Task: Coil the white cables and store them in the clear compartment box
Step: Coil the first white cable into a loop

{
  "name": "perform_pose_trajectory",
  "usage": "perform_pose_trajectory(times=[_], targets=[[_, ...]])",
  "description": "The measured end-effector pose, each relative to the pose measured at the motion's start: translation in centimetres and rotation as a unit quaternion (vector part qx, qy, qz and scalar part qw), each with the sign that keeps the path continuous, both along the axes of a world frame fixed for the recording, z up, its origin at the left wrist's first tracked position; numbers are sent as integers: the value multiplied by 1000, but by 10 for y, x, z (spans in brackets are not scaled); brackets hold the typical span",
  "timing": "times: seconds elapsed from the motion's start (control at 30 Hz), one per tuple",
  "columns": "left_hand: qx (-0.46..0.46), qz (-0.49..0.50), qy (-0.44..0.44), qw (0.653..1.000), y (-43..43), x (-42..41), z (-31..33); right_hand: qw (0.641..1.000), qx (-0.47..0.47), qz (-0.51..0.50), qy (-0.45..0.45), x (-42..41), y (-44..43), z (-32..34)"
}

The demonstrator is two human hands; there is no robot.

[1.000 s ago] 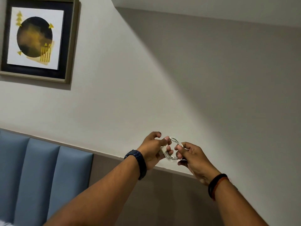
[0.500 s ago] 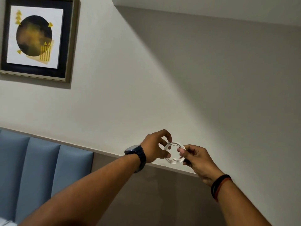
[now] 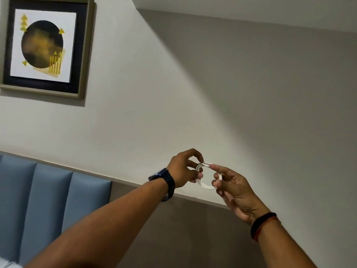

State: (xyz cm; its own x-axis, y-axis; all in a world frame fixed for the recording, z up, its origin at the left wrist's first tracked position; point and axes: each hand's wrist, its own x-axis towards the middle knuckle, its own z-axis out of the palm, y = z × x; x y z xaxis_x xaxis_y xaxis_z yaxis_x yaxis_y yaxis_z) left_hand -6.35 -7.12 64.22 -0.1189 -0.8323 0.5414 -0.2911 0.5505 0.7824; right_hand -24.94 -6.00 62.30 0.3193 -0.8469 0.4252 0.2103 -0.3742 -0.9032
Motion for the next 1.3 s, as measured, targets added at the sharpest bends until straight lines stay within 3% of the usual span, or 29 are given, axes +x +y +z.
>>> perform_pose_trajectory(times=[0.17,0.3,0.47,0.63,0.8,1.03,1.3], targets=[[4,33,2,999,0,-2,0,990,-47,-60,118,2,7,0],[14,42,2,999,-1,0,-2,952,-134,-149,230,6,9,-3],[16,59,18,998,-2,2,-3,971,-95,-192,105,7,2,-10],[24,46,18,999,-2,7,-7,975,16,-147,-168,-4,-2,-10],[21,43,44,998,-3,1,-9,953,98,-162,-238,4,-7,-9],[13,67,48,997,-5,-2,-7,936,165,-245,-192,18,-13,-8],[-29,150,-8,988,-13,-8,-14,956,216,-197,-33,35,-12,-9]])
